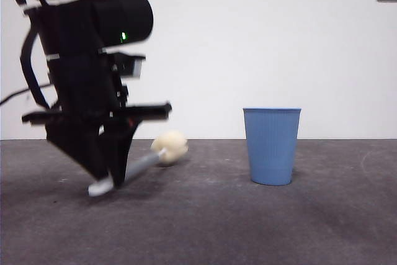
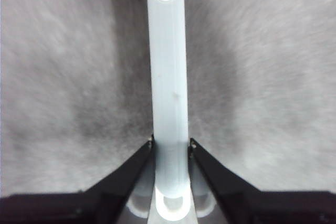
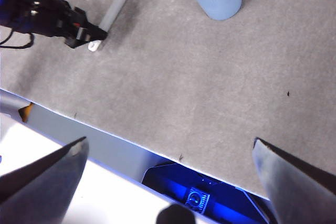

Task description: Pick up the cup brush,pick up the cup,insert the brush into the cup,clean the cup,put the cup brush back,put the cup back to the fixed position on the table

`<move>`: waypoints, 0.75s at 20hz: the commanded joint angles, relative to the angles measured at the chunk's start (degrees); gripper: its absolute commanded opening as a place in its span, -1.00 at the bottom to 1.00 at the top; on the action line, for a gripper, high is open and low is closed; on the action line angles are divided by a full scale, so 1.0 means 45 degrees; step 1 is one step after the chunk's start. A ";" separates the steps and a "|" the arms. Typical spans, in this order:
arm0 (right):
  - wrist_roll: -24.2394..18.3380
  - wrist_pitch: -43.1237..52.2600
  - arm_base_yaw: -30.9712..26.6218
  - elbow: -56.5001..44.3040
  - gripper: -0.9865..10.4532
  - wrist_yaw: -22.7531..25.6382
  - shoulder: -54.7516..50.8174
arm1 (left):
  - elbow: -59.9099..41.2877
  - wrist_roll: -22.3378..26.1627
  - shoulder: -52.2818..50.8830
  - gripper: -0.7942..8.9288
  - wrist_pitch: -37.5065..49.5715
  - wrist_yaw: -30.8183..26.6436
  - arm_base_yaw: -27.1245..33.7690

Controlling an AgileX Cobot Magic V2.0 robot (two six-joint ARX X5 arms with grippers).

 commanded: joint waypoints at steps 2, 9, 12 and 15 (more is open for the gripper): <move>0.0214 0.0403 0.0019 0.0029 0.21 -0.0136 0.0121 | -0.0039 0.0967 -0.1525 -0.85 -0.0117 -0.0097 -0.0039; 0.0350 0.3944 0.0253 0.0010 0.21 -0.1049 0.1025 | -0.0039 0.1928 -0.5770 -0.85 -0.1749 -0.0010 -0.0058; 0.0583 0.5280 0.0826 -0.0325 0.21 -0.0204 0.1919 | -0.0039 0.2137 -0.7388 -0.85 -0.2681 -0.0015 -0.0058; 0.1093 0.6771 0.2025 -0.1273 0.21 0.1001 0.2900 | -0.0039 0.2152 -0.8354 -0.85 -0.3279 -0.0010 -0.0053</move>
